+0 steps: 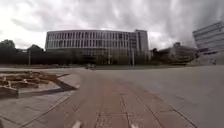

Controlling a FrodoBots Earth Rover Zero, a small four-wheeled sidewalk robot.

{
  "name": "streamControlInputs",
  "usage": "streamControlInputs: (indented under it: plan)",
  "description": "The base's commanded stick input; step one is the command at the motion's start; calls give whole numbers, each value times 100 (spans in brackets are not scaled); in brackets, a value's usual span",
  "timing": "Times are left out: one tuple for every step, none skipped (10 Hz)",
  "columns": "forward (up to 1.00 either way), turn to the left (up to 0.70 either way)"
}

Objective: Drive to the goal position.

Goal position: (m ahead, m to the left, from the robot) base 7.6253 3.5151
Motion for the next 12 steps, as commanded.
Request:
streamControlInputs:
  plan:
    - [70, 0]
    - [70, 0]
    - [70, 0]
    - [70, 0]
    - [70, 0]
    - [70, 0]
    - [70, 0]
    - [70, 0]
    - [70, 0]
    - [70, 0]
    - [70, 0]
    - [70, 0]
